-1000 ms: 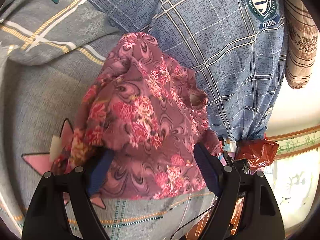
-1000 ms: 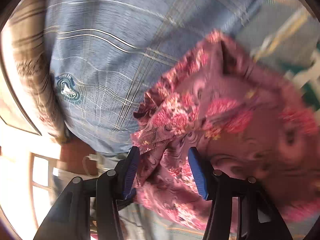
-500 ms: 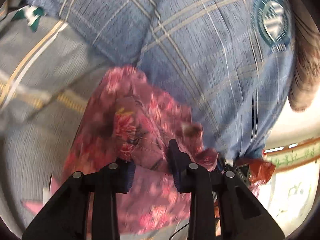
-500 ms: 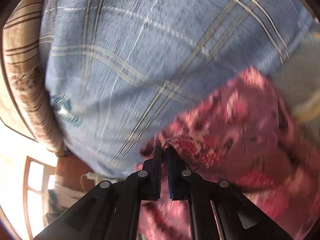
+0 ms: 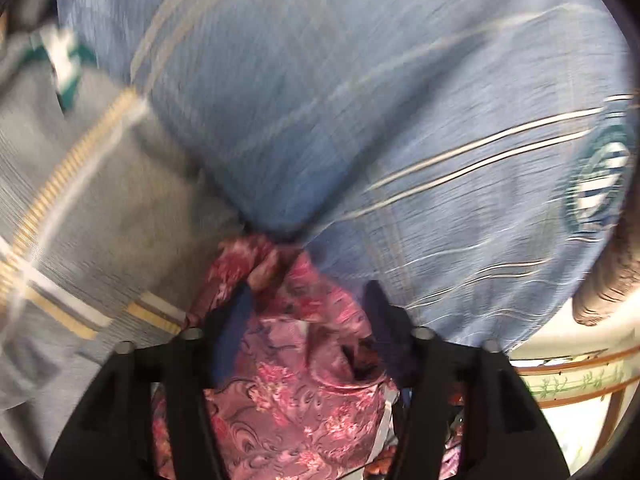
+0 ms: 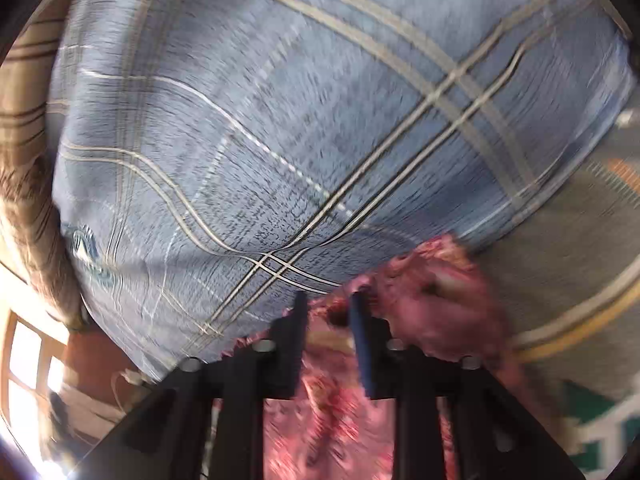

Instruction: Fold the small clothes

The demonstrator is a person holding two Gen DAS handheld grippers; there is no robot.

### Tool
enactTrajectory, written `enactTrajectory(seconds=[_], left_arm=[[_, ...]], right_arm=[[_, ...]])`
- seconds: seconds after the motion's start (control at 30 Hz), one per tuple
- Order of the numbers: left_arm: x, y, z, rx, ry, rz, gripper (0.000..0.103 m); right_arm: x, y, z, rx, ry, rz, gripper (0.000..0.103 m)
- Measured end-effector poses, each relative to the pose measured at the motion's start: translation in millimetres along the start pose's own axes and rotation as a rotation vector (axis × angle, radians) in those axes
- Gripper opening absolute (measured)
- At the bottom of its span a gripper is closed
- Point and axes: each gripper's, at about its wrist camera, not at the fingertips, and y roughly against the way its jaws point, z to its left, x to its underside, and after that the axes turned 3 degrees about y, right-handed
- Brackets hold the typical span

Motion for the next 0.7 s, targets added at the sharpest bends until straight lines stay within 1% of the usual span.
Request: enactTrajectory(seconds=[0.07, 0.13, 0.17, 0.2, 0.23, 0.3, 0.37, 0.4, 0.47, 0.53, 0.63, 0.67, 0.7], left_arm=[[5.5, 17.2, -5.9, 0.0, -0.027, -0.027, 0.073], [17.8, 21.5, -8.9, -0.012, -0.081, -0.012, 0.074], [27.5, 18.6, -10.6, -0.026, -0.113, 0.006, 0.074], [35.8, 13.9, -10.3, -0.074, -0.122, 0.048, 0.074], [47.2, 4.0, -8.5, -0.089, -0.152, 0.088, 0.074], [63.7, -14.9, -6.8, -0.114, -0.185, 0.15, 0.074], [79.9, -37.9, -9.1, -0.177, -0.243, 0.201, 0.074], [84.0, -47.3, -14.6, -0.213, -0.281, 0.193, 0.074], [83.3, -58.1, -29.9, -0.268, -0.34, 0.142, 0.074], [73.8, -69.7, -40.4, -0.289, -0.336, 0.127, 0.074], [51.2, -76.5, -45.3, -0.276, -0.257, 0.12, 0.074], [42.5, -69.4, -44.0, -0.234, -0.214, 0.122, 0.074], [37.5, -65.4, -42.6, -0.19, -0.191, 0.117, 0.074]], right_arm=[[1.5, 12.4, 1.8, -0.005, 0.031, 0.012, 0.032], [4.4, 20.5, -0.9, -0.029, 0.033, 0.04, 0.037], [7.8, 22.9, -3.3, -0.05, 0.036, 0.065, 0.042], [11.8, 20.3, -3.0, -0.051, 0.043, 0.09, 0.043], [17.2, 15.1, -2.3, -0.023, 0.059, 0.116, 0.043], [25.0, 3.1, -2.5, 0.003, 0.067, 0.141, 0.043], [26.1, -6.5, -4.6, 0.018, 0.039, 0.129, 0.043], [24.2, -12.6, -5.8, 0.013, 0.018, 0.121, 0.043], [17.0, -22.1, -8.0, 0.021, -0.007, 0.104, 0.043], [9.2, -25.0, -12.3, 0.04, -0.022, 0.08, 0.043], [-1.9, -19.6, -17.5, 0.061, -0.037, 0.04, 0.043], [-4.9, -15.8, -17.7, 0.058, -0.041, 0.029, 0.043], [-6.4, -8.9, -19.4, 0.054, -0.04, 0.016, 0.043]])
